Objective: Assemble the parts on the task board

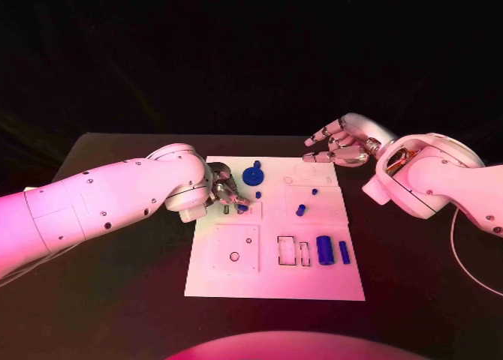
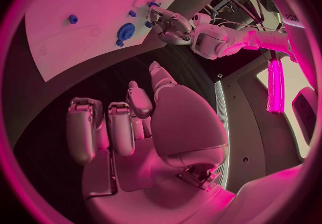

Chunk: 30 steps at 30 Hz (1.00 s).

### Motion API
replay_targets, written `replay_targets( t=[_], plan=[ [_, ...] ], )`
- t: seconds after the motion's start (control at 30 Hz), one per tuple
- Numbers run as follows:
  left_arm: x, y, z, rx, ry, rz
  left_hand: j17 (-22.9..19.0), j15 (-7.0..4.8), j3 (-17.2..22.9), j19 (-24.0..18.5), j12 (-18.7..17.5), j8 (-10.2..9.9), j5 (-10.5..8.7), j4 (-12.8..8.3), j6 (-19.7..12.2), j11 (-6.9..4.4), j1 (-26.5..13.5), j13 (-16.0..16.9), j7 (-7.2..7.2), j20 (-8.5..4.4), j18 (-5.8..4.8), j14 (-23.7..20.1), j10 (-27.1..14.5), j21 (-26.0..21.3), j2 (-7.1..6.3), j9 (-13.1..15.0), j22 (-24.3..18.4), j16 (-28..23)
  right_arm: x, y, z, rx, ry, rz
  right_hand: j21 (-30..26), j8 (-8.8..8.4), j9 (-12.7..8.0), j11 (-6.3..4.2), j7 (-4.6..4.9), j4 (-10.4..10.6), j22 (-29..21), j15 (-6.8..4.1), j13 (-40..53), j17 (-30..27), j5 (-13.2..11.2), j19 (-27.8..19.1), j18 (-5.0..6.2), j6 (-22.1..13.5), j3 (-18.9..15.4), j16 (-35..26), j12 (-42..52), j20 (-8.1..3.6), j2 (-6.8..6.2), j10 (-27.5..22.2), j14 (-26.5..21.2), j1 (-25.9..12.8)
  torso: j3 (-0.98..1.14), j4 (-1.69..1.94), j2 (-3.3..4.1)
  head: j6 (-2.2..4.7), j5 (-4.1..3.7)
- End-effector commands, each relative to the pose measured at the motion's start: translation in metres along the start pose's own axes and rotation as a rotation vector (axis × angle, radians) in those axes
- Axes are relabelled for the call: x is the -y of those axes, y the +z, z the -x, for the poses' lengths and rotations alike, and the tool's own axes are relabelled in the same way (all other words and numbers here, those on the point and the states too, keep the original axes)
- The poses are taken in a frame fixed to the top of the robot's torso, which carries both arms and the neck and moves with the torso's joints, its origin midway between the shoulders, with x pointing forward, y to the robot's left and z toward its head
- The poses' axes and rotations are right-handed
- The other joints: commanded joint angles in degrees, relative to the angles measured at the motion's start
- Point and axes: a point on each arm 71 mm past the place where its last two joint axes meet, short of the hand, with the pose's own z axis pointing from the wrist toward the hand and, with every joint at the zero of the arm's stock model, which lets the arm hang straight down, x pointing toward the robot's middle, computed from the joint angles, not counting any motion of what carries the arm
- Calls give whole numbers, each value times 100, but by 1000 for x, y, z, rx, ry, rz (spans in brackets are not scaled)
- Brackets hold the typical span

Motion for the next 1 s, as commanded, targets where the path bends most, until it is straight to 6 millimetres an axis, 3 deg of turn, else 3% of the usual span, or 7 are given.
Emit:
replay_targets(
  t=[0.03,0.53,1.0],
  plan=[
    [1,-2,2,17,-14,-8,1507,13,879,192,-20,34,0,-810,3,14,-93,-8,-3,29,-80,593,19,-22,8,21,715,17,0,0,-2,-22,-2,-1,-28,18,7,-31,-10,7,115,-19,-7,1006,25,-30,40,50,-35,-25,-15,-29,6,-18,486,-45,0,7,-1,-6,-2],
    [3,-2,4,76,80,-4,1507,12,1169,207,-38,78,-6,-930,-22,15,-241,-36,-9,27,-86,593,15,-10,-119,111,749,17,0,1,-4,-31,3,3,-41,19,6,-32,-13,50,95,-21,-15,996,35,-39,44,57,-69,-34,-16,-32,30,-21,484,-94,-12,2,5,-41,17],
    [5,-1,-1,56,169,30,1507,11,1278,217,-23,93,-4,-1025,-26,13,-257,-29,-9,25,-90,593,33,-1,-164,143,770,17,0,1,-5,-38,6,4,-42,19,5,-32,-13,61,94,-21,-12,996,38,-39,44,59,-78,-35,-10,-33,35,-18,484,-106,-9,1,0,-80,55]
  ],
)
